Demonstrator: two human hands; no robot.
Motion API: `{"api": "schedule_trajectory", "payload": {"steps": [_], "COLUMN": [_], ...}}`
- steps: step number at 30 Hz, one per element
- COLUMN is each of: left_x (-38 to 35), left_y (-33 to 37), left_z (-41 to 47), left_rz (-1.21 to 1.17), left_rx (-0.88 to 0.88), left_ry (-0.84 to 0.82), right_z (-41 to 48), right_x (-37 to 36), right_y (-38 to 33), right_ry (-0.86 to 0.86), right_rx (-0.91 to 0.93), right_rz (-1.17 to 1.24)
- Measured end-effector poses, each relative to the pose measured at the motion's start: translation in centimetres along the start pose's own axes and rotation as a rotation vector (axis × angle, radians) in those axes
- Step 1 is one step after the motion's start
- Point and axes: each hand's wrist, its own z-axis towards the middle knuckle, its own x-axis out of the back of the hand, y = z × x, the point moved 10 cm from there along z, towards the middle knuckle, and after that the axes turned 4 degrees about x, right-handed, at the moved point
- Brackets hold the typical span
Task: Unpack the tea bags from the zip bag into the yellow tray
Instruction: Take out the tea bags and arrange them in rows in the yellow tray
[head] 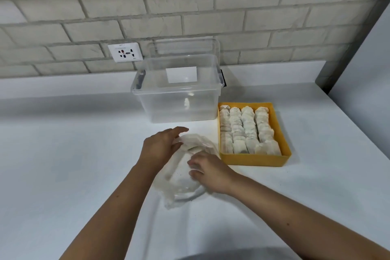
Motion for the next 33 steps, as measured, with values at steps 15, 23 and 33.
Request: {"api": "schedule_trajectory", "payload": {"steps": [15,23,33], "left_x": [1.8,0.6,-0.3], "left_y": [-2.0,-2.8,-4.1], "left_z": [0.9,0.5,-0.4], "left_rz": [-0.037,-0.039,-0.151], "left_rx": [0.133,0.142,0.157], "left_ry": [0.078,0.062,-0.013], "right_z": [3.4,2.6,4.6], "right_x": [-0.9,0.7,0.9], "right_y": [1.7,1.2,-0.9], "right_ry": [-0.068,0.058,0.213], "right_rx": [-0.119,-0.048,-0.004], "right_rz": [-0.077,-0.047,-0.464]}}
